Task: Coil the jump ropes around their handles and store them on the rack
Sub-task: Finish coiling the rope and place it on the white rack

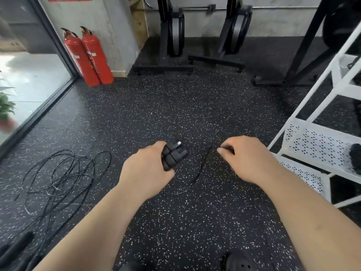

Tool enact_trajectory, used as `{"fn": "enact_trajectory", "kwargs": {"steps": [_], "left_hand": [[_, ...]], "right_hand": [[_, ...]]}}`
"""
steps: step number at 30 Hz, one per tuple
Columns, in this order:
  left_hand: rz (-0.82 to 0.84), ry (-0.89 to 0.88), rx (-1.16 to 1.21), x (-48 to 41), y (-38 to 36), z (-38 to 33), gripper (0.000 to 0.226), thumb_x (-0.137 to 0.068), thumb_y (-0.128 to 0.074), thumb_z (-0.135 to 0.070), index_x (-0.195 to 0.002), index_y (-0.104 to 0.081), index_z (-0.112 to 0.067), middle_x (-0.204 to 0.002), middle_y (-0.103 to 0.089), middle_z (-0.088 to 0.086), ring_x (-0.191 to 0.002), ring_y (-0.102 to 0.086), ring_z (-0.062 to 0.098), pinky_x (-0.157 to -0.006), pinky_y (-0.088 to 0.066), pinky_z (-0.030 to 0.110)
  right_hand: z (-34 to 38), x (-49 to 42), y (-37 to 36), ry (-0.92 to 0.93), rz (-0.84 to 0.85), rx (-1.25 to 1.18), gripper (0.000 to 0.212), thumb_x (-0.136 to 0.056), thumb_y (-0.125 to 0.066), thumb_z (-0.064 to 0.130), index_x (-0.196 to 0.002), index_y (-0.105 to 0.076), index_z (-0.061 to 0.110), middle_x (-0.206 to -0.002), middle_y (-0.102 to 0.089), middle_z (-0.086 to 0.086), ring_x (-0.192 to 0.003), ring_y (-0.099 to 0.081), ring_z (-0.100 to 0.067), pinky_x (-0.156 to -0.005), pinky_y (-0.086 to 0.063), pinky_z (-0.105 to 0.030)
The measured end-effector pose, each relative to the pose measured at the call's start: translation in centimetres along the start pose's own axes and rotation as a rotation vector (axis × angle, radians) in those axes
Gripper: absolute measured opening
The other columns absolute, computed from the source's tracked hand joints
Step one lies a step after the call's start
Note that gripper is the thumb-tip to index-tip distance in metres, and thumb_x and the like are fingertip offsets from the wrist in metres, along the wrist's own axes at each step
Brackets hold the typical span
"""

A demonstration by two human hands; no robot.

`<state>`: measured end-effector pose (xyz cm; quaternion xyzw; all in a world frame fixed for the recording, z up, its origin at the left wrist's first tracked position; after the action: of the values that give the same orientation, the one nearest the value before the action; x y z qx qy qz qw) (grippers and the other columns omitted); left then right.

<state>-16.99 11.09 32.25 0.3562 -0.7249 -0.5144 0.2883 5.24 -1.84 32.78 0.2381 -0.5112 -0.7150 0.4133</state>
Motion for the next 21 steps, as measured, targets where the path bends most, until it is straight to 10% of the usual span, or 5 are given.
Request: {"fn": "enact_trajectory", "kwargs": {"steps": [4, 9, 12, 17, 21], "left_hand": [[-0.059, -0.077, 0.014, 0.2, 0.3, -0.6, 0.048, -0.083, -0.071, -0.04, -0.127, -0.051, -0.041, -0.104, -0.061, -0.015, -0.085, -0.054, 0.018, -0.071, -0.044, 0.033], [-0.127, -0.123, 0.031, 0.3, 0.6, -1.1, 0.053, -0.084, -0.073, -0.042, -0.131, -0.048, -0.044, -0.109, -0.061, -0.018, -0.088, -0.056, 0.016, -0.073, -0.046, 0.033], [-0.13, -0.134, 0.049, 0.4, 0.7, -1.2, 0.054, -0.084, -0.074, -0.041, -0.132, -0.048, -0.044, -0.108, -0.059, -0.019, -0.089, -0.057, 0.015, -0.074, -0.048, 0.033], [-0.105, -0.178, 0.078, 0.4, 0.4, -1.2, 0.056, -0.083, -0.074, -0.04, -0.133, -0.049, -0.044, -0.107, -0.059, -0.019, -0.09, -0.057, 0.015, -0.079, -0.053, 0.035], [0.024, -0.228, 0.228, 0.7, 0.1, -1.6, 0.048, -0.081, -0.076, -0.037, -0.121, -0.052, -0.048, -0.097, -0.065, -0.017, -0.085, -0.064, 0.013, -0.077, -0.057, 0.037]], "right_hand": [[0.3, 0.4, 0.1, 0.042, -0.046, 0.134, 0.028, -0.106, -0.051, 0.055, -0.116, -0.072, 0.038, -0.107, -0.066, 0.009, -0.094, -0.059, -0.017, -0.077, -0.058, -0.039], [1.4, 0.8, 1.5, 0.113, -0.137, -0.018, 0.04, -0.1, -0.058, 0.063, -0.079, -0.071, 0.032, -0.059, -0.063, 0.01, -0.056, -0.059, -0.007, -0.058, -0.052, -0.031], [1.9, 0.8, 1.2, 0.203, -0.191, -0.116, 0.022, -0.109, -0.054, 0.035, -0.109, -0.076, 0.038, -0.085, -0.072, 0.017, -0.065, -0.064, 0.0, -0.066, -0.055, -0.028], [2.6, 1.0, 0.8, 0.319, -0.032, -0.156, 0.08, -0.096, -0.071, 0.013, -0.157, -0.037, 0.053, -0.155, -0.039, 0.031, -0.127, -0.058, -0.004, -0.109, -0.046, -0.026], [3.2, 1.5, 0.0, 0.336, 0.103, -0.095, 0.058, -0.103, -0.066, 0.024, -0.154, -0.045, 0.043, -0.142, -0.058, 0.021, -0.127, -0.052, 0.002, -0.102, -0.037, -0.019]]}}
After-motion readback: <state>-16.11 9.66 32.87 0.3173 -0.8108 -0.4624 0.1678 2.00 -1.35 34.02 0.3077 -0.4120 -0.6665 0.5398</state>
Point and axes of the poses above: each hand's wrist, its own x-axis away from the middle knuckle, its own y-axis out of the back of the hand, z = x × y, the point moved 3 cm from there along -x, towards the middle knuckle
